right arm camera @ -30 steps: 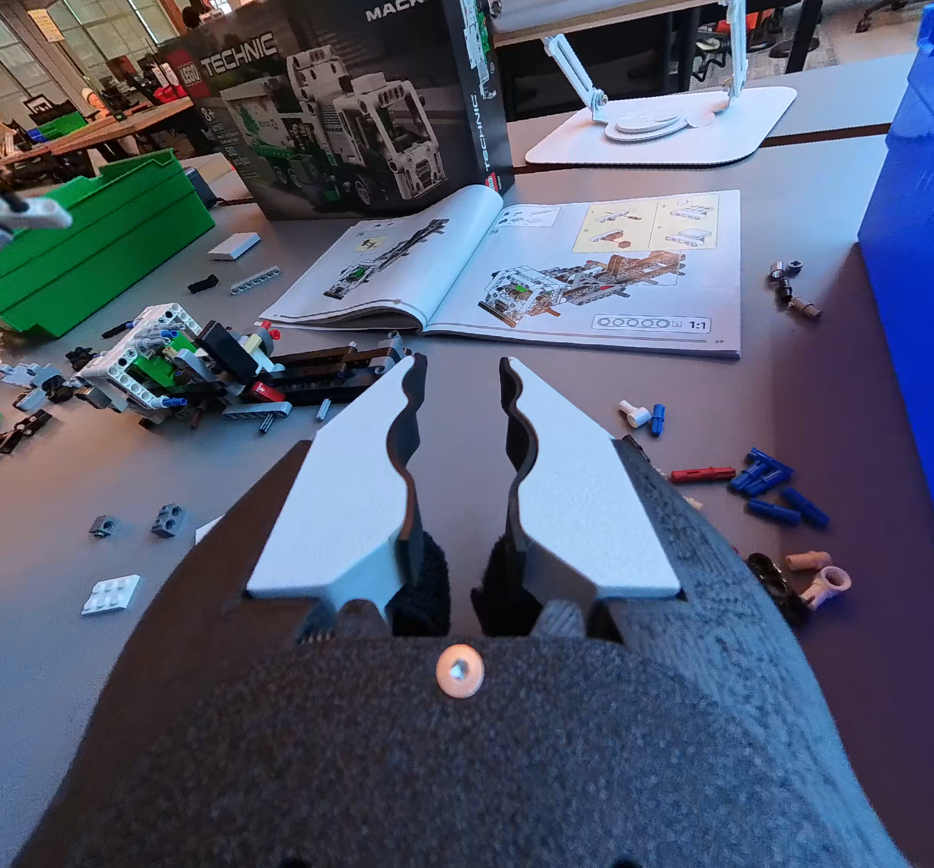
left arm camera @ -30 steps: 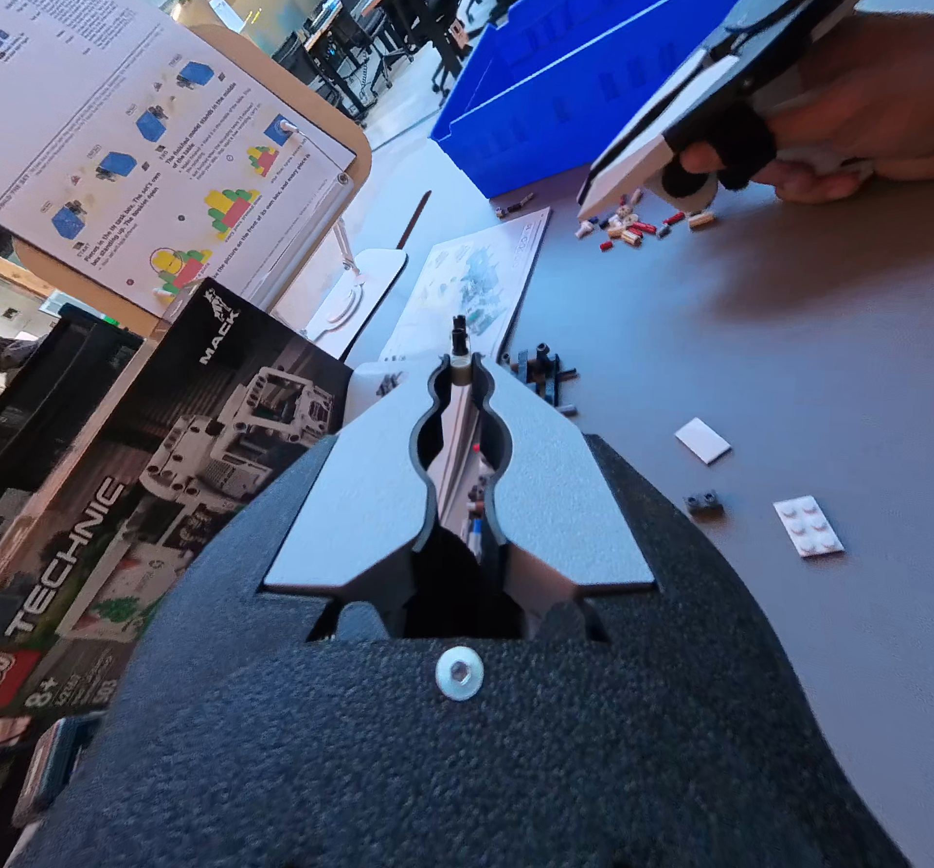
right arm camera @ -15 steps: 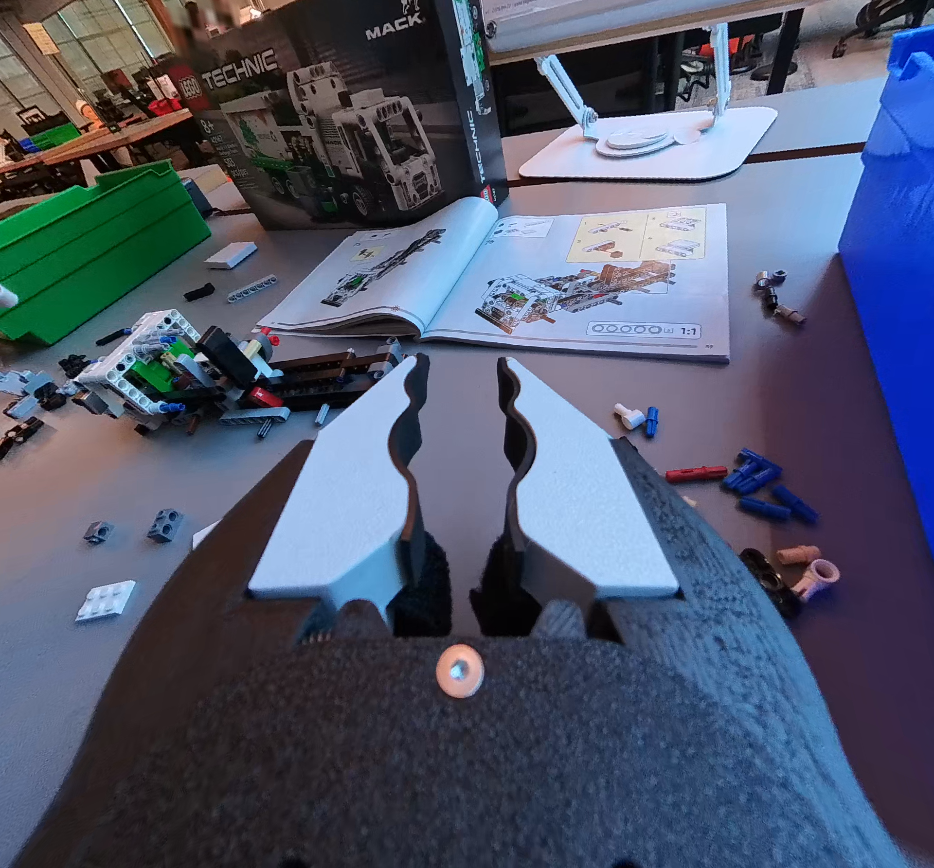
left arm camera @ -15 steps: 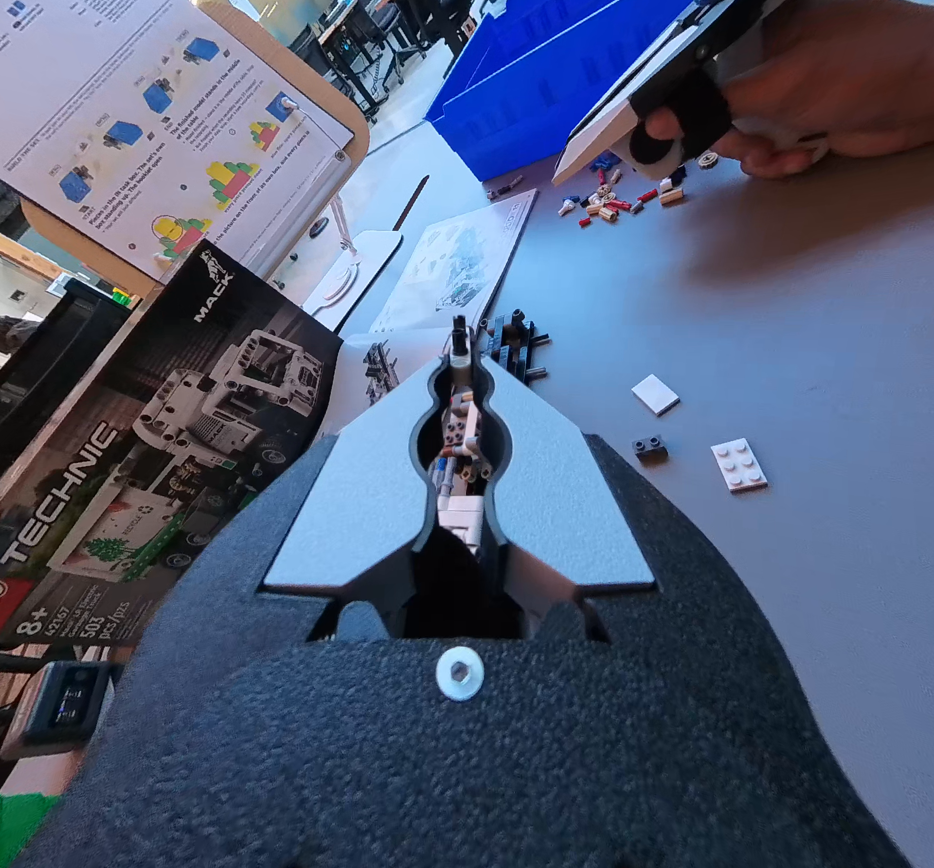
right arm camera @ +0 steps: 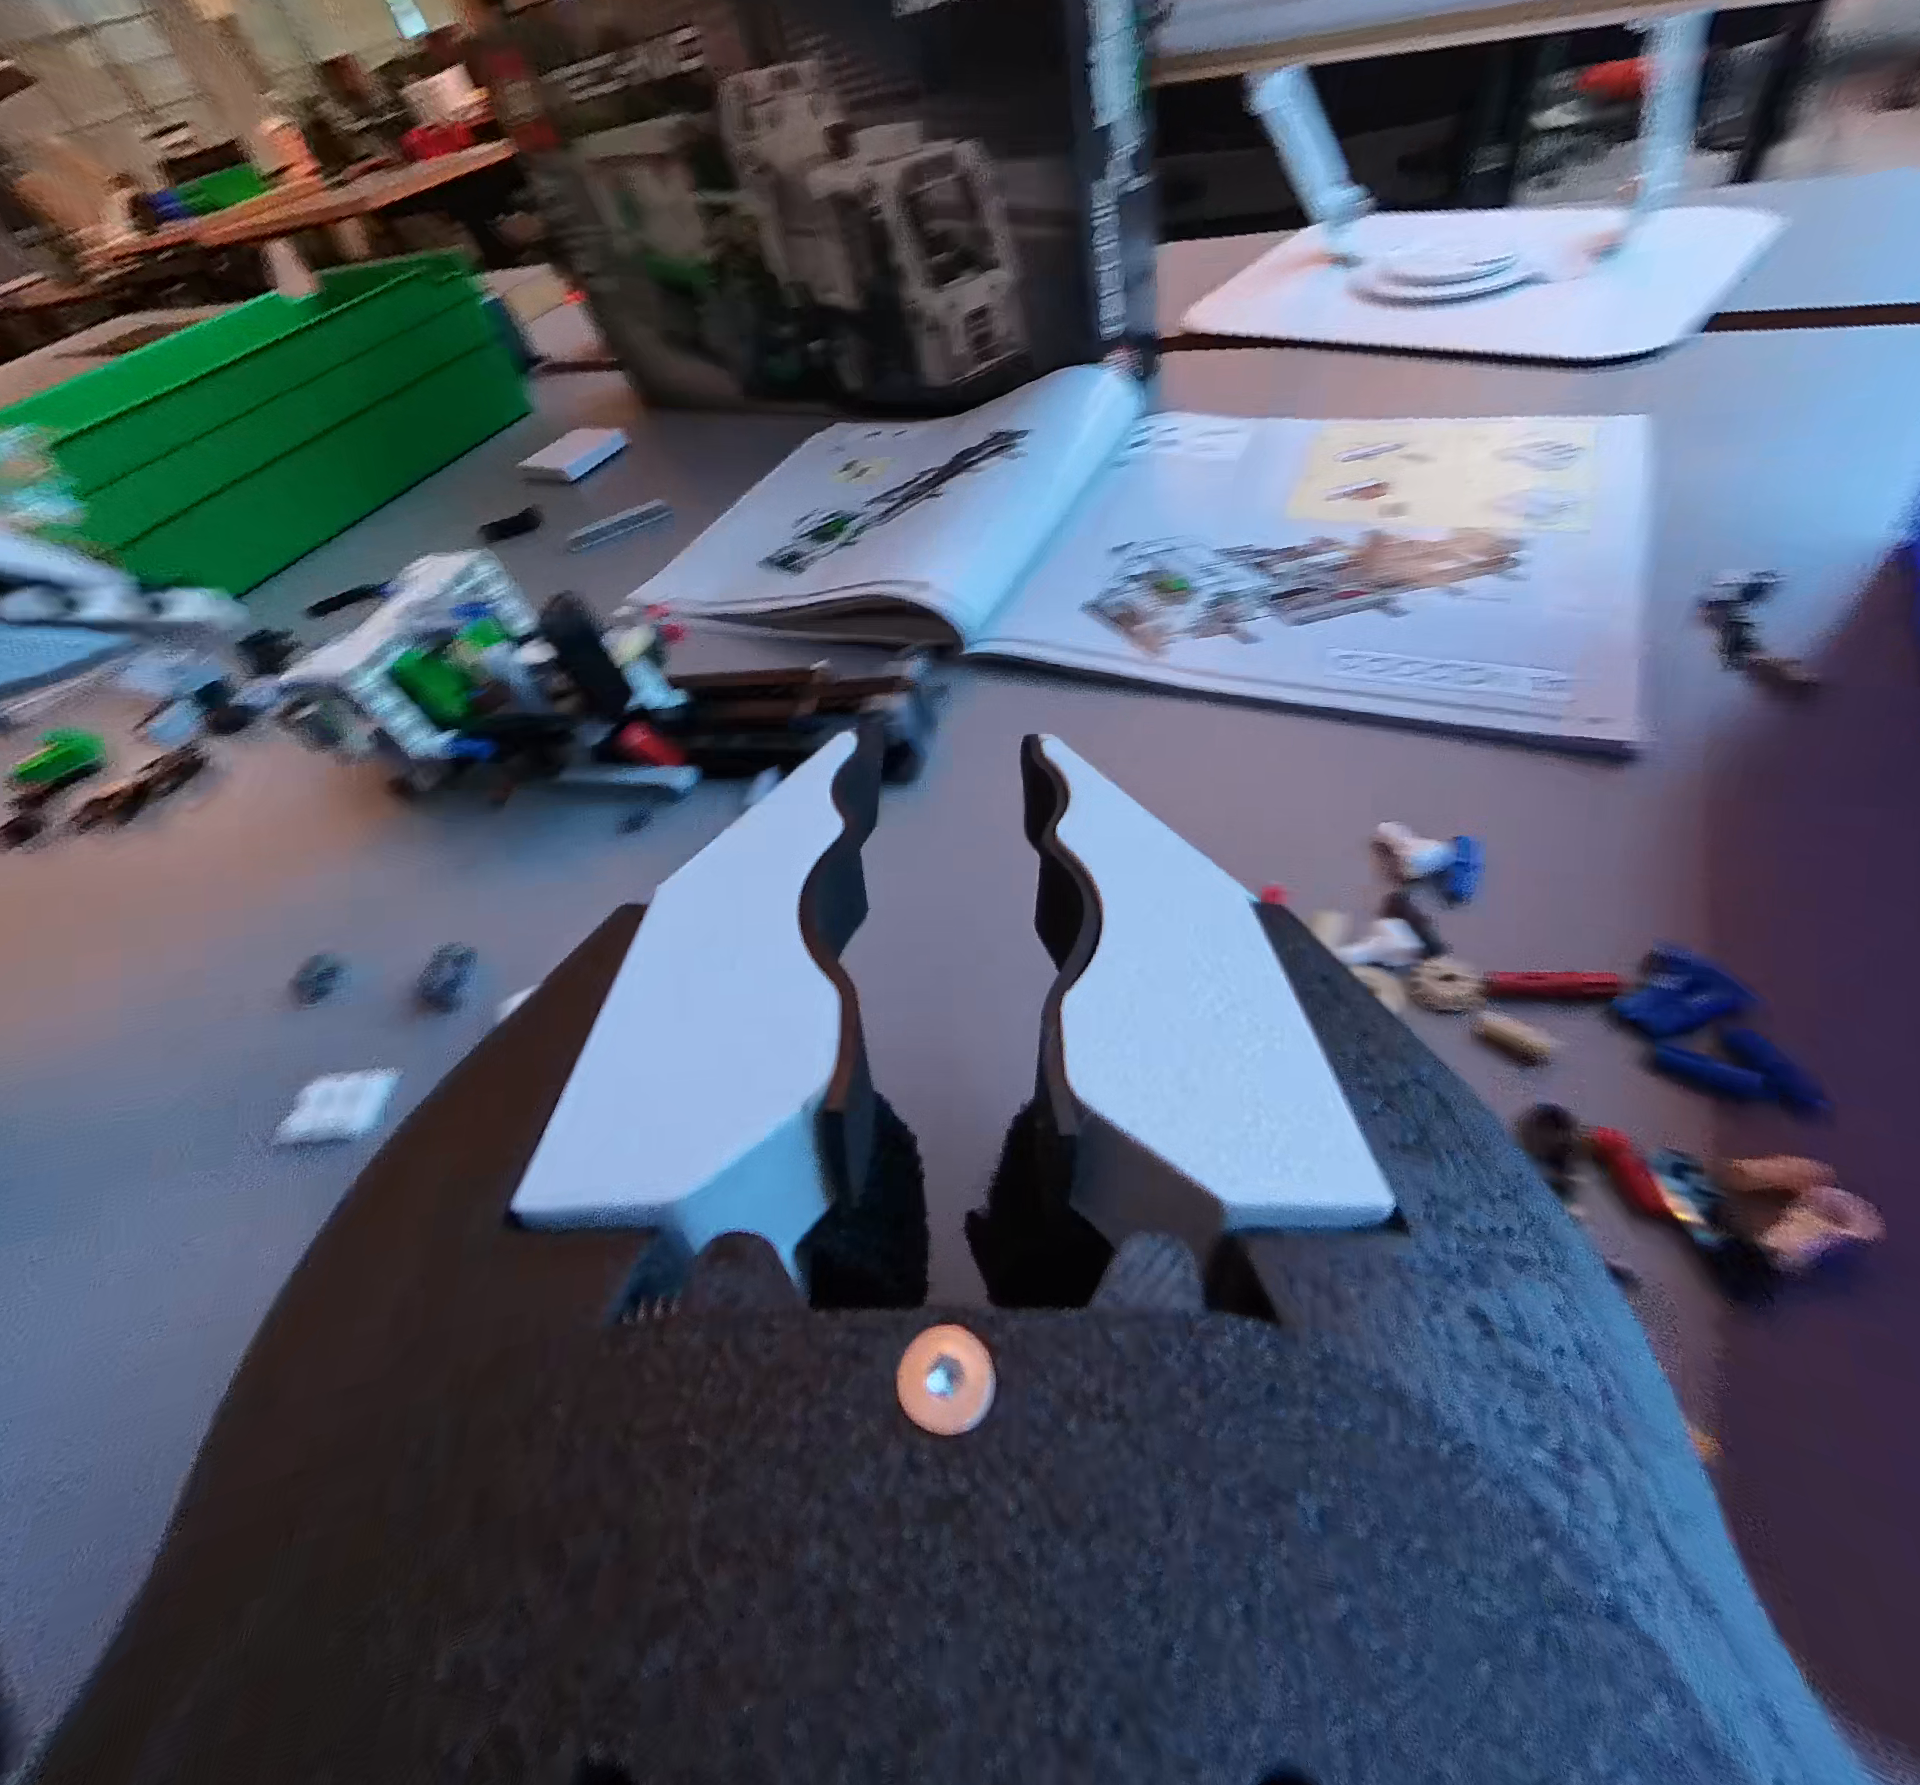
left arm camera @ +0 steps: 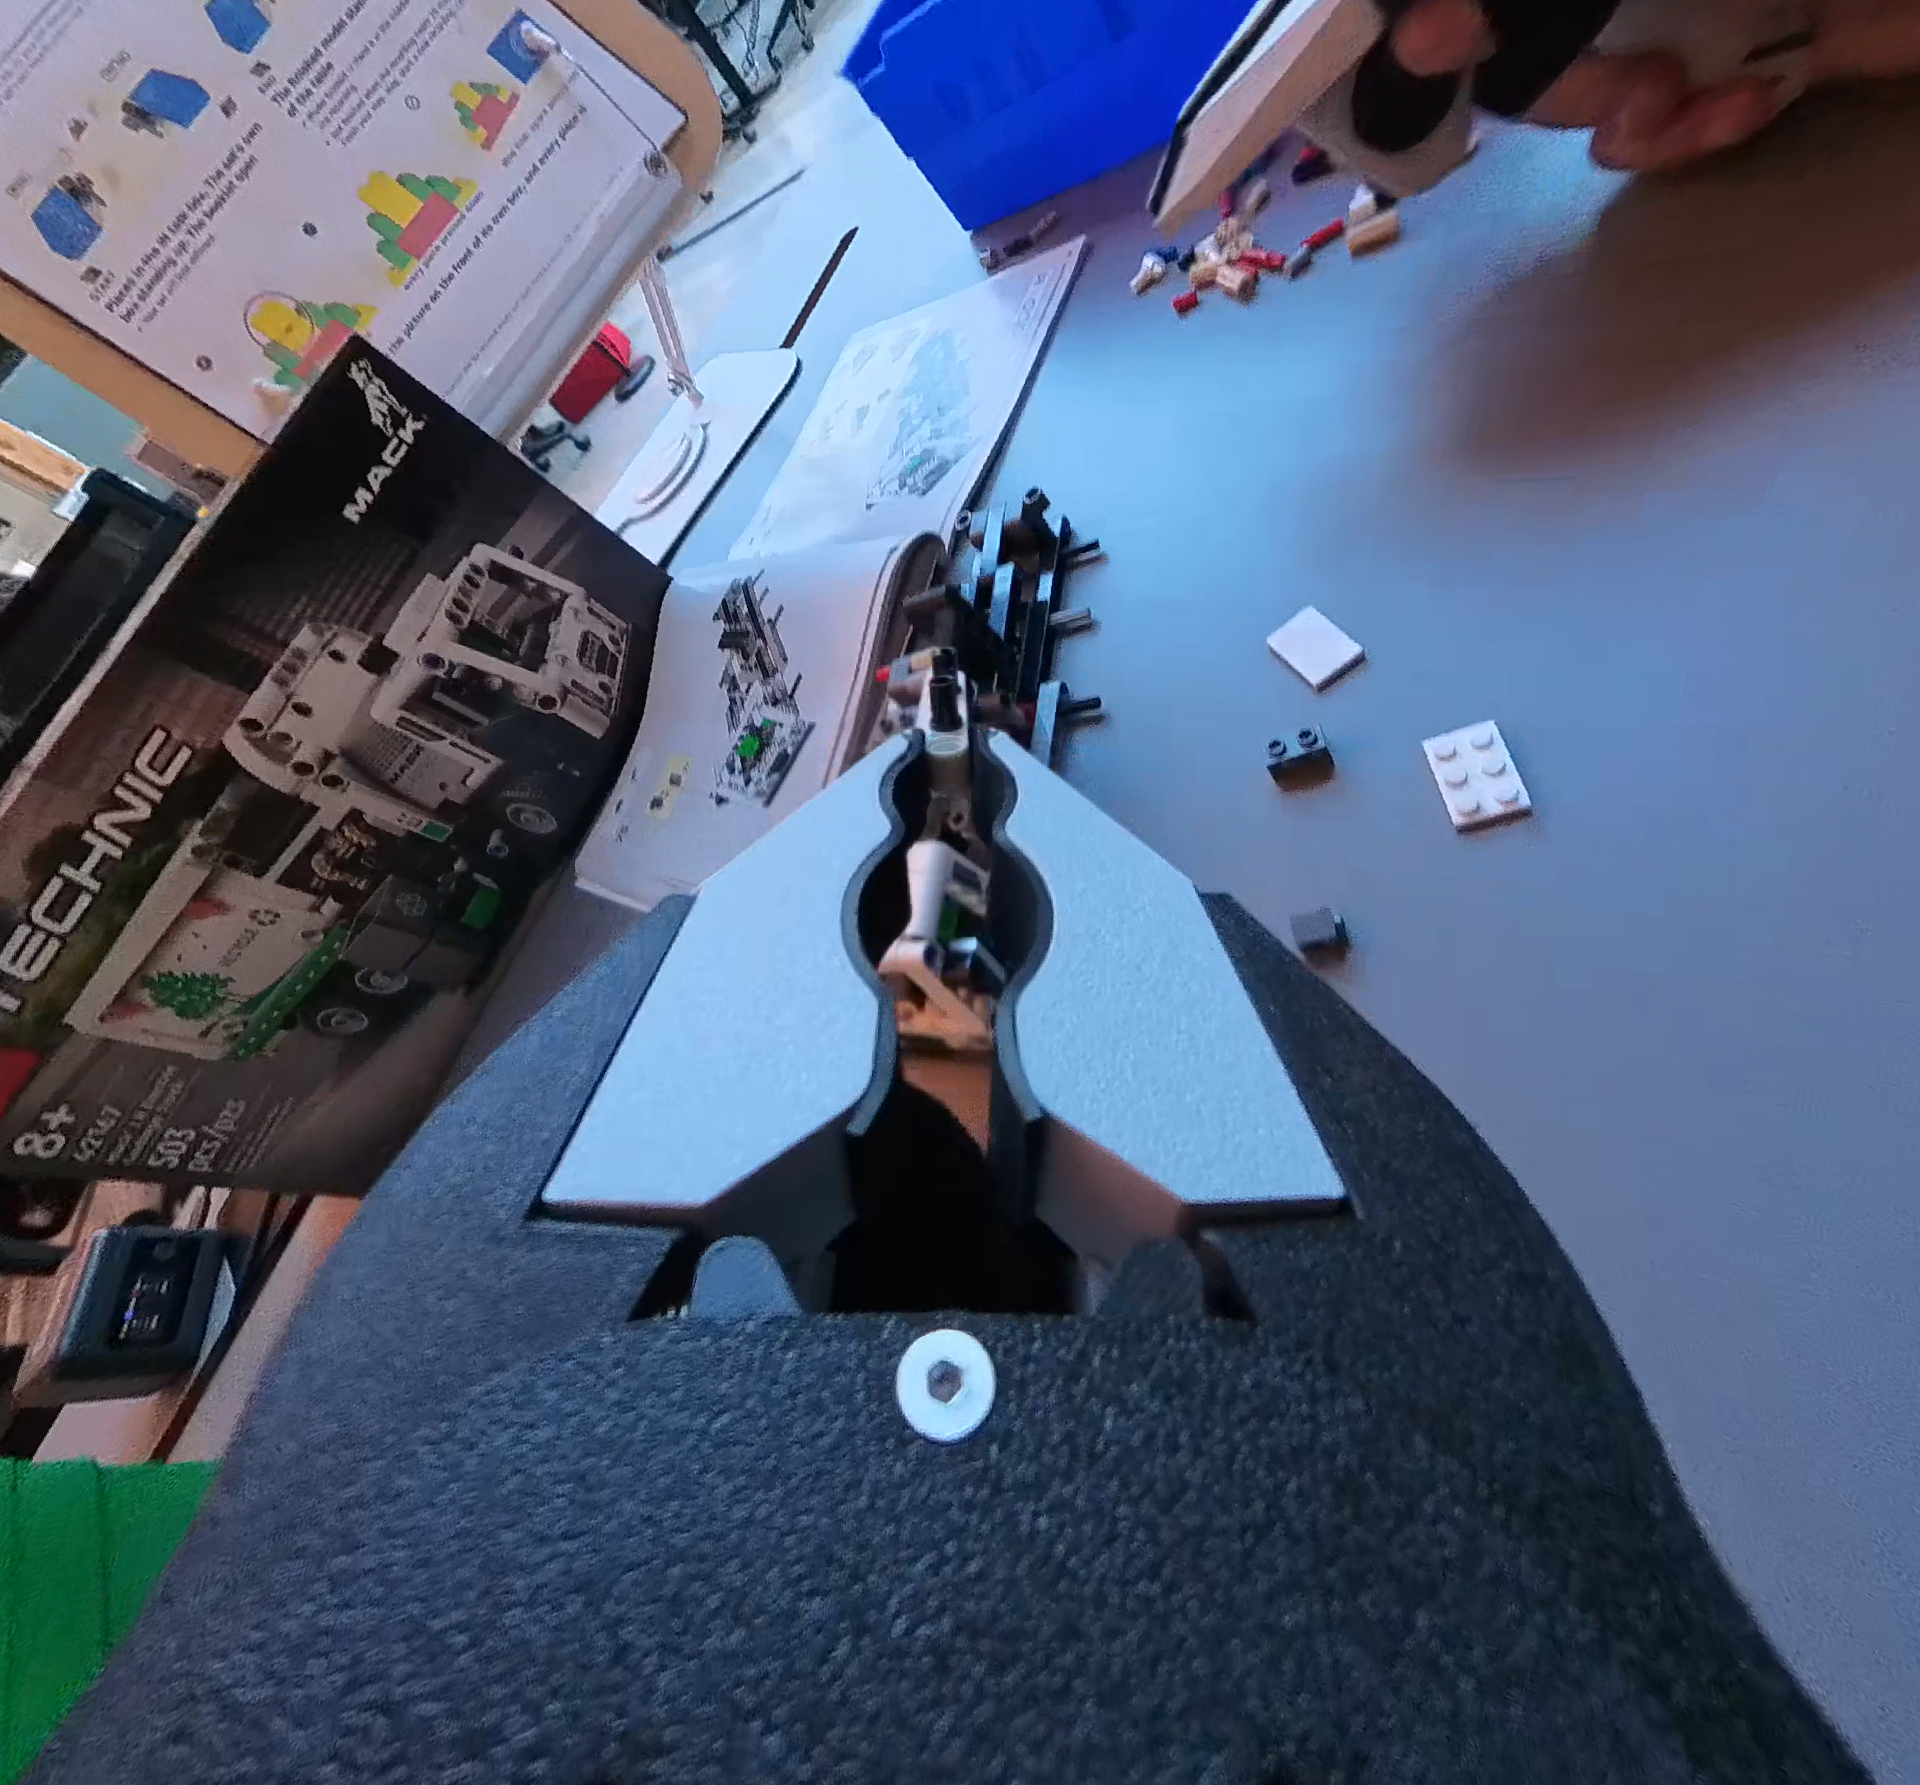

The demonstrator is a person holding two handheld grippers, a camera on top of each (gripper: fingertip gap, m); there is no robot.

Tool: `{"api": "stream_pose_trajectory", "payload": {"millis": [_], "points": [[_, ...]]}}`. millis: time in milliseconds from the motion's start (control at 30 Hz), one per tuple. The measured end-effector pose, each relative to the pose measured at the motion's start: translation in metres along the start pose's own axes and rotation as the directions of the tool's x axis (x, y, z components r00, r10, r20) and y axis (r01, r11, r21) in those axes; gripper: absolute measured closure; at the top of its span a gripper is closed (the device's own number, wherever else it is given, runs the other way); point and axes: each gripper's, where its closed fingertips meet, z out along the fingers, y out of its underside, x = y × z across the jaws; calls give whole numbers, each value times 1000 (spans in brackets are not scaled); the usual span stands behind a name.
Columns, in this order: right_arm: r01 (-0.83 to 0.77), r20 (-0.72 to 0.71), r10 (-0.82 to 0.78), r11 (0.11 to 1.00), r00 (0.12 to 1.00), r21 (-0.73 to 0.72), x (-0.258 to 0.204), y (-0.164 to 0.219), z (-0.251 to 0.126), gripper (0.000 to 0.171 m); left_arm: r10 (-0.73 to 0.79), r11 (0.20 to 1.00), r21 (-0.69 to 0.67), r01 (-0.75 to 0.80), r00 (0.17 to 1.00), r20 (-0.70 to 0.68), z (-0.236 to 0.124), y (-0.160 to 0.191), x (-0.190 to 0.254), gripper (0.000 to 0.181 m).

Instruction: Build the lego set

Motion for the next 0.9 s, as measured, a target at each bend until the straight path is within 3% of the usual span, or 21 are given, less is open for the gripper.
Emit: {"api": "stream_pose_trajectory", "payload": {"millis": [133, 233, 367, 700, 800, 900], "points": [[71, 267, -25, 984, 963, -164, -81, 33, -3, 144, -15, 999, -40, 15, 1000, 0, -10, 18, 5, 175], [114, 373, -3, 955, 928, -274, -137, 61, 1, 144, -30, 998, -55, 30, 1000, -4, -15, 29, 10, 175], [215, 326, -102, 918, 940, -332, -154, 76, 17, 150, -35, 998, -48, 34, 999, -13, -17, 34, 18, 174], [287, 304, -155, 841, 940, -459, -157, 101, 28, 147, -43, 999, -10, 43, 998, -40, -27, 41, 29, 175], [282, 388, -107, 858, 915, -430, -173, 98, 23, 148, -45, 999, -5, 45, 998, -38, -28, 41, 28, 174], [237, 359, -81, 878, 930, -416, -166, 92, 24, 147, -52, 999, -4, 52, 998, -37, -29, 41, 28, 174]]}}
